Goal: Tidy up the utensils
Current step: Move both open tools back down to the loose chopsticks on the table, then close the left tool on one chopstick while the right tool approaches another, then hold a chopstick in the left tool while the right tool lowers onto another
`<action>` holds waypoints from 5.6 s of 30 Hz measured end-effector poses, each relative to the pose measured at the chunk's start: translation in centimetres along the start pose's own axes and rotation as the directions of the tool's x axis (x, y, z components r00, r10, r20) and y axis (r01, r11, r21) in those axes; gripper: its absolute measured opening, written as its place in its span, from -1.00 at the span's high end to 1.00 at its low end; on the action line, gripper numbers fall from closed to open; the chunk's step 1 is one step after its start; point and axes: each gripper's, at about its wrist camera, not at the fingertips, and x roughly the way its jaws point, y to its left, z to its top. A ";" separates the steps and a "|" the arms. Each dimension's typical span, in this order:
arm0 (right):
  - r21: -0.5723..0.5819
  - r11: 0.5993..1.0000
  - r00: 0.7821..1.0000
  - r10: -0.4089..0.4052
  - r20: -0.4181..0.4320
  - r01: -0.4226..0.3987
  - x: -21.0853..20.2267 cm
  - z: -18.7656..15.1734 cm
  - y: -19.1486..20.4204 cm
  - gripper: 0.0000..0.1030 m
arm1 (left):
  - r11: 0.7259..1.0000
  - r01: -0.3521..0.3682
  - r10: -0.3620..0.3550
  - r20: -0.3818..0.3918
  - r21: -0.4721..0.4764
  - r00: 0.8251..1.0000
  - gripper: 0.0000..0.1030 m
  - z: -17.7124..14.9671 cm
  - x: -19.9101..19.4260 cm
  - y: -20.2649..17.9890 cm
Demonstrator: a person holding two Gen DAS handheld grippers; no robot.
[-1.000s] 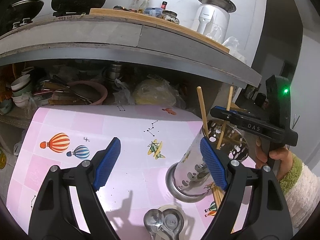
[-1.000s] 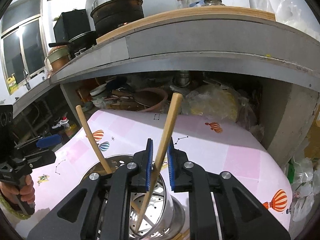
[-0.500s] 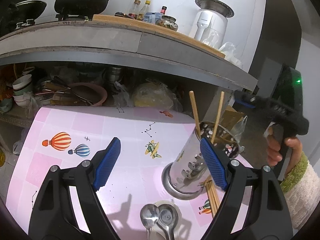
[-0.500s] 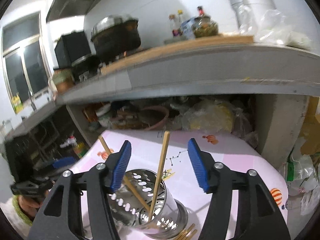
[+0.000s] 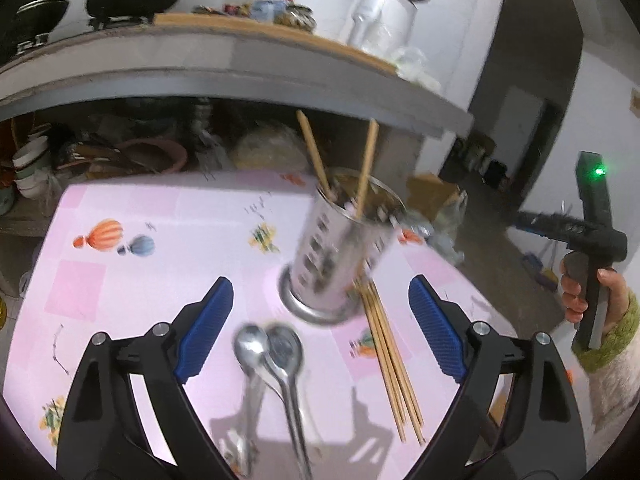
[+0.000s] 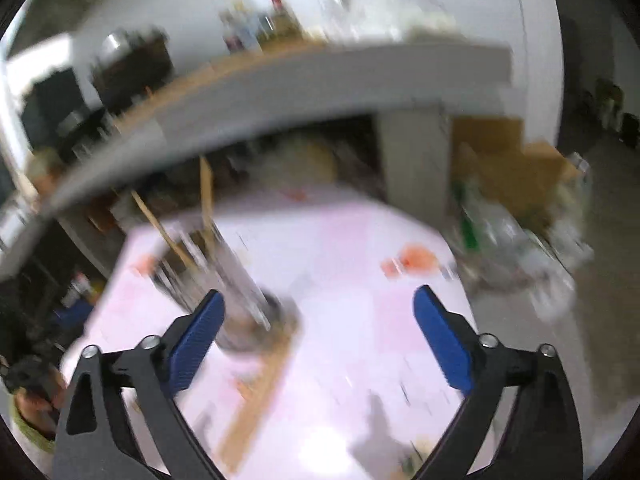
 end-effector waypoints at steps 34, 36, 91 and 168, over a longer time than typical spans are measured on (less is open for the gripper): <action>0.145 0.963 0.930 0.259 -0.260 -0.228 11.4 -10.0 4.0 0.20 | 0.961 0.042 0.035 -0.268 0.274 0.963 0.69 -9.8 12.1 -8.4; 0.140 0.963 0.928 0.260 -0.266 -0.230 11.6 -10.1 4.1 0.23 | 0.964 0.044 0.033 -0.282 0.262 0.959 0.70 -9.8 12.7 -8.2; -0.003 0.993 0.934 0.107 -0.341 -0.114 14.8 -8.9 6.5 0.80 | 0.993 0.018 0.025 -0.349 0.119 0.937 0.89 -9.6 17.3 -6.0; -0.103 0.995 0.908 -0.038 -0.417 -0.005 15.9 -7.0 5.0 0.71 | 0.974 0.021 0.067 -0.373 0.225 0.926 0.87 -7.0 20.7 -7.6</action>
